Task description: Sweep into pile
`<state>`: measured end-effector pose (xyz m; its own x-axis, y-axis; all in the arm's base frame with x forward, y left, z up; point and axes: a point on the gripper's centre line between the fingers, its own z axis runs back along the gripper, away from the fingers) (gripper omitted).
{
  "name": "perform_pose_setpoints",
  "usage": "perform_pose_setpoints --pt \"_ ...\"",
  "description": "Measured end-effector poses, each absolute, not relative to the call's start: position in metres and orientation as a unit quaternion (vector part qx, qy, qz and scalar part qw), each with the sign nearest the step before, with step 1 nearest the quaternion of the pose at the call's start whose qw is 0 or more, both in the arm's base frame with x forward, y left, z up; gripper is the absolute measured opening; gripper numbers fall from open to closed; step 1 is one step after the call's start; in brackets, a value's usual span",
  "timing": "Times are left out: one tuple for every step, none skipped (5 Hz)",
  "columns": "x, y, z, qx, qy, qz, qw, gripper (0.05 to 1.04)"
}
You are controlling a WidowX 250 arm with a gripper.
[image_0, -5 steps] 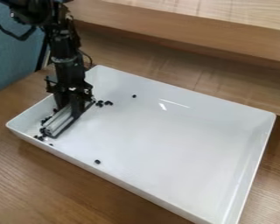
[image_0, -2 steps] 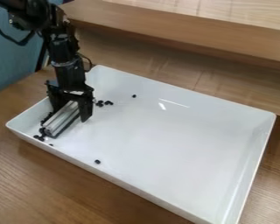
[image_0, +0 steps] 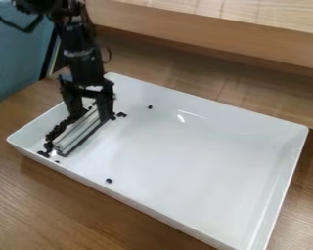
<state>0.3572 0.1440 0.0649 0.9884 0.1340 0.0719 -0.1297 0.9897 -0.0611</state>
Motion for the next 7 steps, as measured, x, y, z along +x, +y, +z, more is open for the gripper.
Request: perform_pose_setpoints --pt "0.358 0.143 0.068 -0.017 -0.031 0.07 0.997 1.001" --pt "0.364 0.139 0.09 -0.01 -0.055 0.069 0.996 1.001" --pt "0.368 0.131 0.103 -0.029 -0.054 0.062 0.996 1.001" --pt "0.37 0.113 0.112 -0.048 -0.041 0.052 0.997 1.001" --pt "0.374 0.099 0.132 -0.041 -0.057 0.04 0.997 1.001" --pt "0.38 0.082 0.135 -0.05 -0.062 0.017 0.997 1.001" --pt "0.385 0.067 0.14 -0.053 -0.065 -0.007 0.996 1.001"
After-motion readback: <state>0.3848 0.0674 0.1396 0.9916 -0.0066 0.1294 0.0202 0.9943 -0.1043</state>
